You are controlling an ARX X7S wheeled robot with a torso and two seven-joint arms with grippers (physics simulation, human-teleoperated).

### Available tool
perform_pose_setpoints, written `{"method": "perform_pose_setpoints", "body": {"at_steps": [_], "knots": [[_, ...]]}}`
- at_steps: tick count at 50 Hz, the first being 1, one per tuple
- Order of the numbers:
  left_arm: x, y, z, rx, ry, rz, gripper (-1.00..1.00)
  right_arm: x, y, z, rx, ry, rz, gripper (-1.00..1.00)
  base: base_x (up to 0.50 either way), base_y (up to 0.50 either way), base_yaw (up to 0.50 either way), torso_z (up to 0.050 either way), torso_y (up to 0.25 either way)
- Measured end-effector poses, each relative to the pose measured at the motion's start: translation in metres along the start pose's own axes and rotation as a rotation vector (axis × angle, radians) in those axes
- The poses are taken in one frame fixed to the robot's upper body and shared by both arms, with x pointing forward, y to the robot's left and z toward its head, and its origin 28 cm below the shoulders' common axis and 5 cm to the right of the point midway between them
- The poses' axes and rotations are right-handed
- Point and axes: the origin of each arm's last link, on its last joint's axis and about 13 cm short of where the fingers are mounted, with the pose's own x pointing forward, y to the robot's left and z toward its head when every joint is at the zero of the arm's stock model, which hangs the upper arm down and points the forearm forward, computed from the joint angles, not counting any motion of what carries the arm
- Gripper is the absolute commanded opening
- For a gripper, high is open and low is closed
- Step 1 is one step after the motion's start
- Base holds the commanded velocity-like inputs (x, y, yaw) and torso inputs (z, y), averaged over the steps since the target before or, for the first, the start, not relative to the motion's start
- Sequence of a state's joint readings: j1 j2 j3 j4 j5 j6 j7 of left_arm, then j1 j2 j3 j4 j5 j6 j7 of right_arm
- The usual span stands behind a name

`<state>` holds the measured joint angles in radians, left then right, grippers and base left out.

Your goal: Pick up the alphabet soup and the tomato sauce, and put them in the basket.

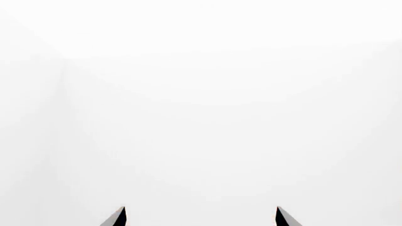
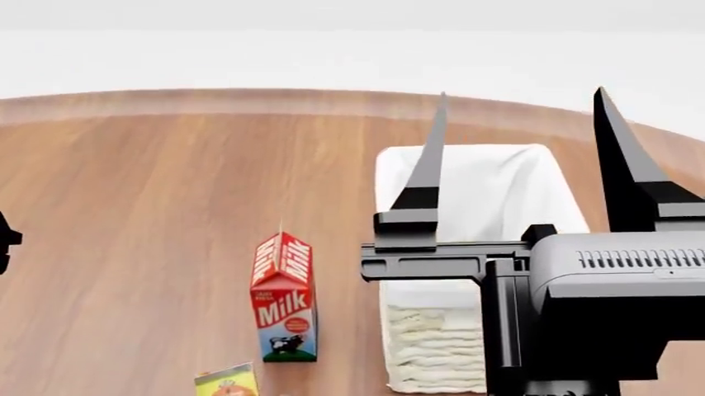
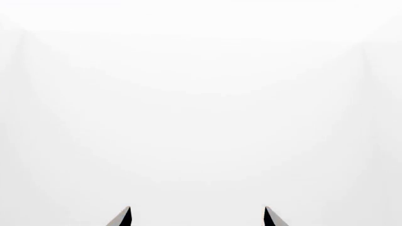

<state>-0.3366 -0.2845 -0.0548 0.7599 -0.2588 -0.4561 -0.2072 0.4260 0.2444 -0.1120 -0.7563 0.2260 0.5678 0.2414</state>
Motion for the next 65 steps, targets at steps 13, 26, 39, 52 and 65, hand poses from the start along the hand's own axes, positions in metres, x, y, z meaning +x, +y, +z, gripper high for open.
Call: {"method": "perform_pose_setpoints", "body": {"at_steps": [13, 26, 39, 52, 65], "knots": [[-0.001, 0.0, 0.0, -0.002, 0.001, 0.001, 1.0, 0.0, 0.0, 0.0, 0.005, 0.003, 0.001, 1.0, 0.47, 0.0, 0.0, 0.0, 0.001], [0.0, 0.0, -0.001, -0.003, 0.001, 0.0, 1.0, -0.001, 0.001, -0.001, 0.007, 0.005, 0.003, 1.0, 0.2, 0.0, 0.0, 0.0, 0.001], [0.0, -0.001, -0.002, -0.002, 0.005, 0.0, 1.0, 0.029, -0.012, 0.073, 0.055, -0.213, -0.09, 1.0, 0.0, 0.0, 0.0, 0.0, 0.0], [0.001, -0.001, 0.0, 0.001, 0.003, 0.0, 1.0, 0.094, -0.018, 0.211, 0.078, -0.255, 0.023, 1.0, 0.0, 0.0, 0.0, 0.0, 0.0], [0.002, -0.001, 0.002, 0.005, 0.001, -0.003, 1.0, 0.117, -0.017, 0.209, 0.105, 0.367, 0.1, 1.0, 0.0, 0.0, 0.0, 0.0, 0.0]]}}
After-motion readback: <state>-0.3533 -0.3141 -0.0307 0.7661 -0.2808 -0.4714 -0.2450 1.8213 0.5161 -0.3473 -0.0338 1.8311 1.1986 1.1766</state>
